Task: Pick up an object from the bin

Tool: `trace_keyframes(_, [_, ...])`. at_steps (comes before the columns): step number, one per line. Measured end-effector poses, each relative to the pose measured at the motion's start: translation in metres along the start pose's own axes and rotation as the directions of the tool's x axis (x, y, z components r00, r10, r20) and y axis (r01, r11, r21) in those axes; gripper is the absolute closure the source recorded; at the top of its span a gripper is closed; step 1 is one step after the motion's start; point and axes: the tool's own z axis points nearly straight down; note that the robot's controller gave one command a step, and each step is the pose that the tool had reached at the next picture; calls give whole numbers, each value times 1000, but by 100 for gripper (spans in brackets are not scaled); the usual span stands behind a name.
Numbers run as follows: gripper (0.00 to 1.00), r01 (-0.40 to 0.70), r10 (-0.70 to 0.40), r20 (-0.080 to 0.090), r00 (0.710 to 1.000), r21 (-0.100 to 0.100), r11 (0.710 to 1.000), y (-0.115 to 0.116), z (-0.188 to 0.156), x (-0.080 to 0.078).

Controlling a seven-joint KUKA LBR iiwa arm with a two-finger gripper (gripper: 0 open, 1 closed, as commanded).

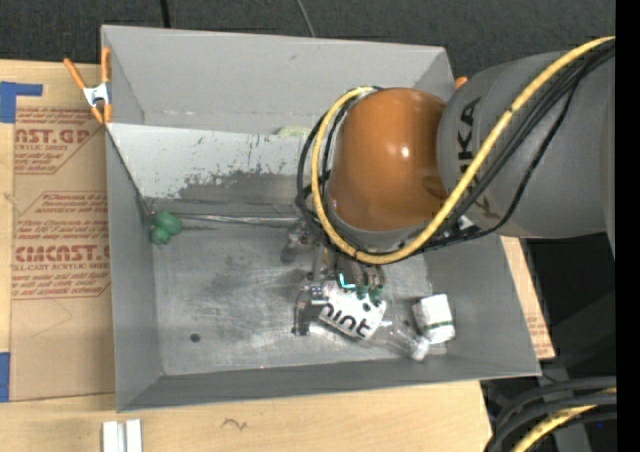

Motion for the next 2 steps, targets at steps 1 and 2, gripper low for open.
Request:
trace_keyframes(1, [0, -1, 1, 8, 1000, -1, 1000, 0, -4, -2])
trace_keyframes(2, [0, 44, -44, 16, 999, -1, 999, -18, 45, -14])
